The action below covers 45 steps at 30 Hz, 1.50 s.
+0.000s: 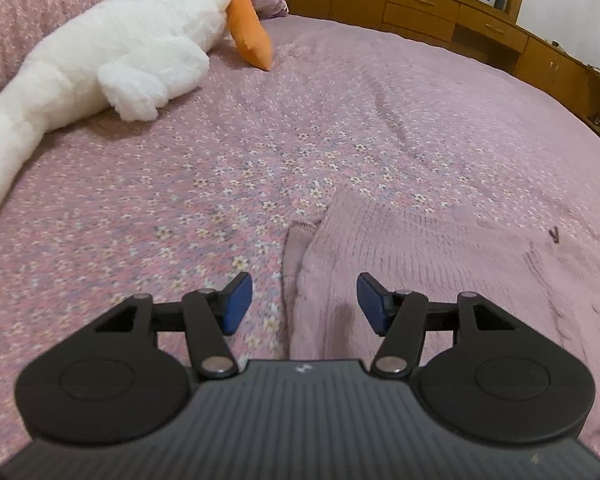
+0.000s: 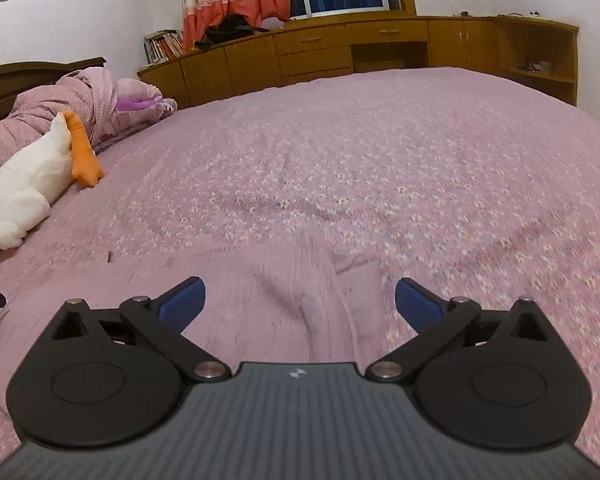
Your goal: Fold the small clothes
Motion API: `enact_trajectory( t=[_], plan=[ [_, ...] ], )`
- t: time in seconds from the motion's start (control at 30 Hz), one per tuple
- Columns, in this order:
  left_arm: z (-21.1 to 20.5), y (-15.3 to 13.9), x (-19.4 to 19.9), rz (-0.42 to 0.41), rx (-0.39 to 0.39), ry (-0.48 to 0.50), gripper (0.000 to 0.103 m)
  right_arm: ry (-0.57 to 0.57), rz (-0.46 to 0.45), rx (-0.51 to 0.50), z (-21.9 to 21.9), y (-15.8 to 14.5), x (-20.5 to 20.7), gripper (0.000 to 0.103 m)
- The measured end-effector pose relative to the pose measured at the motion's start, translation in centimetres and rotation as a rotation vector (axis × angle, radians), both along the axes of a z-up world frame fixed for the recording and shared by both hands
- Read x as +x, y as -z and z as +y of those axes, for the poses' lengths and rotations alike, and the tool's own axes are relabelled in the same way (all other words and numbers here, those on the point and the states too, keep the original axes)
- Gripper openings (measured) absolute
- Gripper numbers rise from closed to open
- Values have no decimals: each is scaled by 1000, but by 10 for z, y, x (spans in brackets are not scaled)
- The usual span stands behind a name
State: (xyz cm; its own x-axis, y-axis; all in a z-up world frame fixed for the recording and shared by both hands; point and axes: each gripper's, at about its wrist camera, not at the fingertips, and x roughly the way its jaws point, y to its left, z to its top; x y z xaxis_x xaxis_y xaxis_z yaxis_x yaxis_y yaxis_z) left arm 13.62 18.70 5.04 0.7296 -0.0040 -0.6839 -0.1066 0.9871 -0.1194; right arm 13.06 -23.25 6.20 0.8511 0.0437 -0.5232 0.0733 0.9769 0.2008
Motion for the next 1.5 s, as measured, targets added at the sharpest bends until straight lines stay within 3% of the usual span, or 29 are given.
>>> enact_trajectory(
  t=[0.53,0.77,0.93,1.13,1.43,1.5],
  plan=[
    [-31,-21,-66,67,12,27,61,68,30,-49,1,5,-59,103],
    [-42,-19,-79,80,-19,19,61,2,79,55,-8,14,-53,103],
    [-47,-15,-81,96,-33,22,61,20,135,123,-12,23,-44,103],
    [-53,-11,-80,108,-14,30,61,21,145,309,-31,45,-37,103],
    [-57,-7,-78,119,2,37,61,-1,157,302,-32,50,-35,103],
    [-58,-6,-78,124,7,38,61,6,157,337,-35,49,-33,103]
  ],
)
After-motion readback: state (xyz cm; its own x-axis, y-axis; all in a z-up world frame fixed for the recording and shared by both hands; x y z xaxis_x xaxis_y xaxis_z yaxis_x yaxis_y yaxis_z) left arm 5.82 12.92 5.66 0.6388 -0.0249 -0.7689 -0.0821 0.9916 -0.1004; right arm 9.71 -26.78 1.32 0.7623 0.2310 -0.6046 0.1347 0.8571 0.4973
